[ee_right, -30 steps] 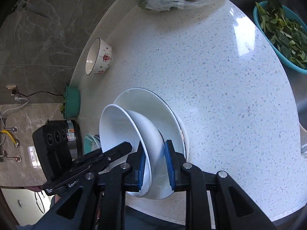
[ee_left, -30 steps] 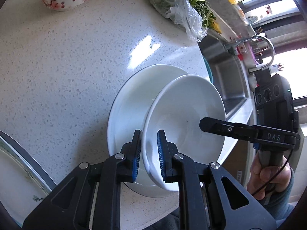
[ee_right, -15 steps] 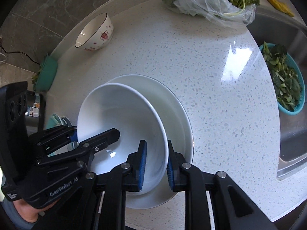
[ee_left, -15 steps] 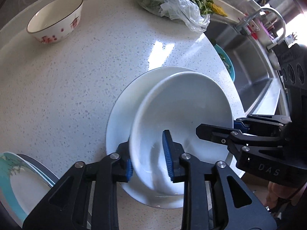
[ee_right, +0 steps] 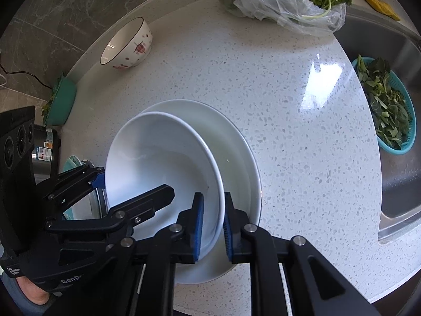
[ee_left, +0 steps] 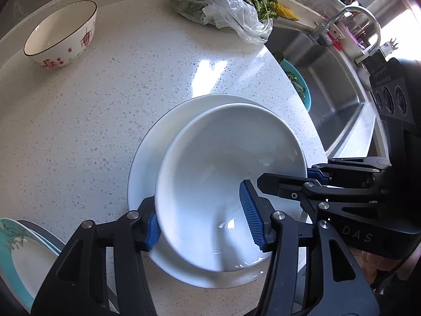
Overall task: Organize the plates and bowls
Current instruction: 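Lower the small white bowl into the large white bowl with both tools, then open both tools and pull them back from the nested bowls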
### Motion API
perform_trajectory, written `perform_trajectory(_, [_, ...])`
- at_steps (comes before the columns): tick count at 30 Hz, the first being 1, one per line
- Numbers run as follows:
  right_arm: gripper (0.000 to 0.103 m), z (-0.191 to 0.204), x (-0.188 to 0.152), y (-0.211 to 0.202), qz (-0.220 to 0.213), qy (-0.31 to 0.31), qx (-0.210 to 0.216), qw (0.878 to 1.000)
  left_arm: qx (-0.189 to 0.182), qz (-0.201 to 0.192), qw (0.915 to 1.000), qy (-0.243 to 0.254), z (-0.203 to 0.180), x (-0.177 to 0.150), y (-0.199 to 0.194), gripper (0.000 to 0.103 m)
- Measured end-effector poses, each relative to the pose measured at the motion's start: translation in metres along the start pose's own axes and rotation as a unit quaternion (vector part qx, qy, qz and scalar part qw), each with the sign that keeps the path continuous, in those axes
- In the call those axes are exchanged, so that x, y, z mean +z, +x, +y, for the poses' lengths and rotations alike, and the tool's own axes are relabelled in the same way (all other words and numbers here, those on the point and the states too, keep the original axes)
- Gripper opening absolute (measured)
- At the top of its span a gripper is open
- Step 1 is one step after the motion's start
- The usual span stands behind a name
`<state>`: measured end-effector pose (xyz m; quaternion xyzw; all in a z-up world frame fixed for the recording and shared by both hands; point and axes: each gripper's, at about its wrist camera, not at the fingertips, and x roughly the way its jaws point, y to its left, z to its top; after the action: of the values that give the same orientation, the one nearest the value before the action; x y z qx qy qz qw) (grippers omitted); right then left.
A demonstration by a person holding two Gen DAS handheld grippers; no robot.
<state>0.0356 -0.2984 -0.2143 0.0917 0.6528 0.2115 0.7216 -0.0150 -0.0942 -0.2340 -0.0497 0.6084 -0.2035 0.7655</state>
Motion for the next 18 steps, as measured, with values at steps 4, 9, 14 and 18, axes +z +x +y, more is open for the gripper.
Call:
perform_trajectory(4, [0.016, -0.001, 0.001, -0.001, 0.001, 0.002, 0.003, 1.0, -0.002, 0.0, 1.0, -0.001, 0.0, -0.001, -0.002, 0.054])
perform_trajectory(9, [0.016, -0.001, 0.0, -0.005, 0.0, 0.003, 0.001, 1.0, 0.008, -0.009, 0.9999, 0.005, -0.004, 0.0, -0.004, 0.056])
perform_trajectory(14, [0.016, -0.004, 0.0, -0.011, -0.008, 0.006, 0.007, 1.0, 0.02, -0.025, 0.9994, 0.014, -0.008, 0.002, -0.01, 0.063])
perform_trajectory(18, [0.017, -0.007, -0.001, -0.016, -0.01, 0.007, 0.015, 1.0, 0.02, -0.033, 0.9992, 0.013, -0.007, 0.002, -0.016, 0.074])
